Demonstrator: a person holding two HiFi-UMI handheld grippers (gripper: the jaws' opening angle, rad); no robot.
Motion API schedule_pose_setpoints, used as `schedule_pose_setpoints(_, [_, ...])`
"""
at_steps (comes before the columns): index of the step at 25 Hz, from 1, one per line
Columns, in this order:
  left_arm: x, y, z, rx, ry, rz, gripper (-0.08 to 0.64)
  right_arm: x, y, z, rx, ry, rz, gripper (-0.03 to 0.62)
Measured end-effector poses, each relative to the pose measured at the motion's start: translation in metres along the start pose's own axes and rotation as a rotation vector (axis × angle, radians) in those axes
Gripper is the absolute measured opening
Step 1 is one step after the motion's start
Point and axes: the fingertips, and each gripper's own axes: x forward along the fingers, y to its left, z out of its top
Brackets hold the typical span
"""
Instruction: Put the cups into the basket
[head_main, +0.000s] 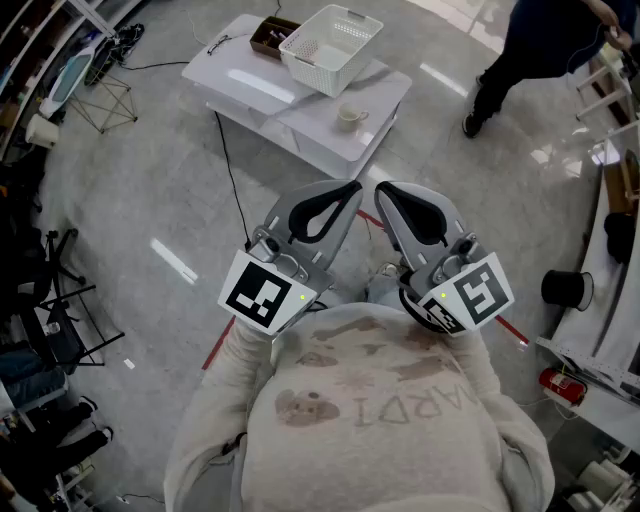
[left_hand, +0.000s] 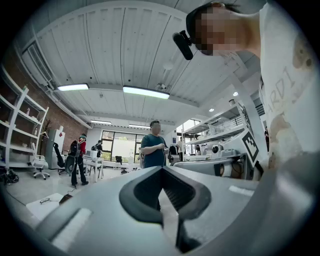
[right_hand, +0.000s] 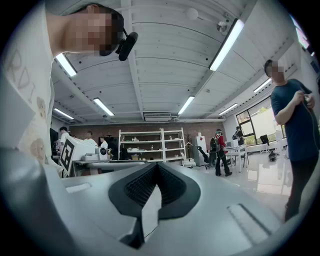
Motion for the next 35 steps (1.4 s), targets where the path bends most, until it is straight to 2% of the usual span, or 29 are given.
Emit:
schedule_pose_setpoints(16, [-0.011, 0.021, 0.001, -0.011, -0.02, -0.005, 0.0, 0.021, 0.009, 0.001, -0.015, 0.003, -0.009, 0.027])
schedule_pose_setpoints(24, [-0.023, 0.039, -0.004, 0.014, -0.02, -0.005, 0.0, 0.028, 0.007, -0.001, 0.028, -0.019, -0.048, 0.028])
schedule_pose_setpoints(29, [-0.011, 0.05, -0.012, -0.01, -0.007, 0.005, 0.0, 0.029, -0.009, -0.003, 0.036, 0.002, -0.04, 0.028])
schedule_pose_setpoints(35, [0.025, 0.067, -0.02, 0.001, -0.005, 0.045, 0.0, 0.039, -0.052, -0.005, 0.041, 0.0, -0.002, 0.028])
